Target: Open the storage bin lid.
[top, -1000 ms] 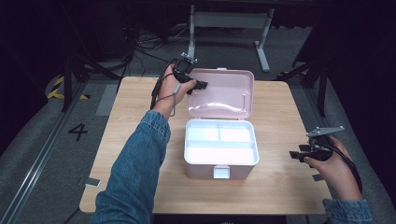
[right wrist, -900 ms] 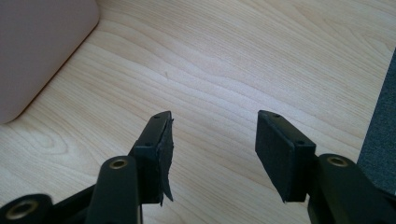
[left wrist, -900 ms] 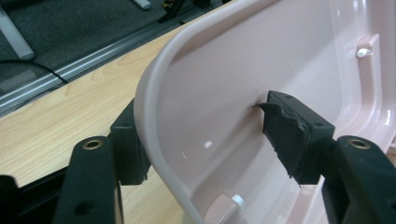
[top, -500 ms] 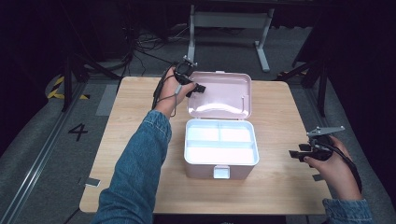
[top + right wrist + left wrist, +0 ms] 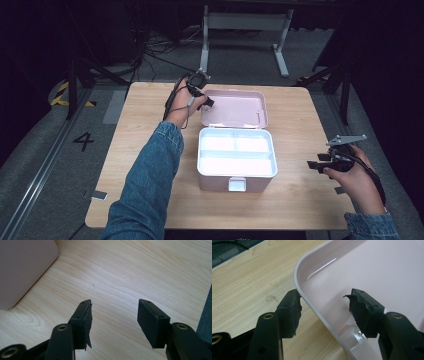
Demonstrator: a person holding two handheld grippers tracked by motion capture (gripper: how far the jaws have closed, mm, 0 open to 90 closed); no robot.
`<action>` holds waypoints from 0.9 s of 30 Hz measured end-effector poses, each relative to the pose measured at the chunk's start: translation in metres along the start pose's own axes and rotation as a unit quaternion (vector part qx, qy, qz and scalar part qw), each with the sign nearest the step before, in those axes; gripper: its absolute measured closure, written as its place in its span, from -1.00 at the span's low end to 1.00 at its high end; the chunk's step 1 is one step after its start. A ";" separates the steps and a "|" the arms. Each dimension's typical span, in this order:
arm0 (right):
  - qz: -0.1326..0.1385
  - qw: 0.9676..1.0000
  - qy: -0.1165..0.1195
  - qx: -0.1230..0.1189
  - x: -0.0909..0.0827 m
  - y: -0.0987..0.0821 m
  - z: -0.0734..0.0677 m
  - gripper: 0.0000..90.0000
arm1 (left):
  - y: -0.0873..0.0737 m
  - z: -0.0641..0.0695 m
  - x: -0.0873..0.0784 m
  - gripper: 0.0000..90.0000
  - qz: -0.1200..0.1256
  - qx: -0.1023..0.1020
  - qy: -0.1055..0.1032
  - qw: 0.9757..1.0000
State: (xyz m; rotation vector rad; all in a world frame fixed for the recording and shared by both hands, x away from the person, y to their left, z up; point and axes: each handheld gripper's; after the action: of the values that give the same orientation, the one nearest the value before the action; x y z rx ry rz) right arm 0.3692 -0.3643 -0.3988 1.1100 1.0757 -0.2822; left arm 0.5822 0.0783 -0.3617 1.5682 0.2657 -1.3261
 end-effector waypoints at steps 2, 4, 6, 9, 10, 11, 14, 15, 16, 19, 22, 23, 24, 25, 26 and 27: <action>0.000 1.000 -0.001 0.000 0.000 0.000 0.000 0.03 | -0.002 -0.001 0.004 -0.03 -0.005 -0.003 -0.002 1.000; -0.002 1.000 0.000 -0.001 0.001 0.000 0.000 0.03 | -0.004 -0.003 0.007 -0.02 -0.007 -0.004 -0.006 1.000; -0.002 1.000 0.000 -0.002 0.001 0.000 -0.001 0.03 | -0.006 -0.003 0.010 -0.01 -0.008 -0.010 -0.009 1.000; -0.002 1.000 0.002 -0.004 0.002 0.001 -0.002 0.02 | -0.006 -0.002 0.011 -0.03 -0.010 -0.013 -0.008 1.000; -0.002 1.000 0.002 -0.006 0.002 0.002 -0.003 0.02 | -0.006 -0.002 0.012 -0.04 -0.010 -0.012 -0.005 1.000; -0.003 1.000 0.004 -0.006 0.002 0.002 -0.004 0.02 | -0.006 -0.002 0.012 -0.04 -0.011 -0.012 -0.005 1.000; -0.002 1.000 0.002 -0.009 0.002 0.002 -0.004 0.01 | -0.007 -0.003 0.012 -0.05 -0.010 -0.017 -0.011 1.000; 0.002 1.000 -0.003 -0.008 0.002 0.002 -0.004 0.00 | -0.007 -0.003 0.011 -0.06 -0.008 -0.020 -0.011 1.000; 0.001 1.000 -0.003 -0.007 0.002 0.001 -0.003 0.00 | -0.007 -0.003 0.010 -0.12 -0.007 -0.019 -0.008 1.000; 0.002 1.000 -0.003 -0.005 0.002 0.002 -0.002 0.00 | -0.008 -0.003 0.004 -0.24 0.003 -0.019 0.003 1.000; 0.002 1.000 -0.003 -0.007 0.003 0.004 -0.003 0.00 | -0.010 -0.003 -0.008 -0.29 0.019 -0.018 0.011 1.000; 0.001 1.000 -0.003 -0.010 0.004 0.004 -0.003 0.00 | -0.011 -0.002 -0.014 -0.29 0.025 -0.016 0.010 0.999; 0.002 1.000 -0.001 -0.011 0.005 0.005 -0.003 0.00 | -0.012 -0.002 -0.019 -0.29 0.033 -0.013 0.010 0.999; 0.002 1.000 -0.001 -0.012 0.005 0.006 -0.004 0.00 | -0.013 -0.001 -0.024 -0.29 0.034 -0.010 0.010 0.999; 0.002 1.000 0.000 -0.012 0.006 0.007 -0.004 0.00 | -0.015 0.001 -0.032 -0.29 0.034 -0.004 0.010 0.999; 0.003 1.000 0.001 -0.012 0.006 0.008 -0.004 0.00 | -0.018 0.004 -0.040 -0.29 0.039 0.004 0.016 0.999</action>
State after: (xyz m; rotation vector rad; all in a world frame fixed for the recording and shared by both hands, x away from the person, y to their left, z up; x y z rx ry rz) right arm 0.3754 -0.3554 -0.3995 1.0915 1.0752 -0.2637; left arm 0.5524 0.1004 -0.3383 1.5904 0.2169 -1.2442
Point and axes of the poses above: each handheld gripper's, and its own axes: x roughly forward along the jaws, y roughly out of its top, z roughly to its right, and after that the axes turned 4 degrees about -x, right-handed
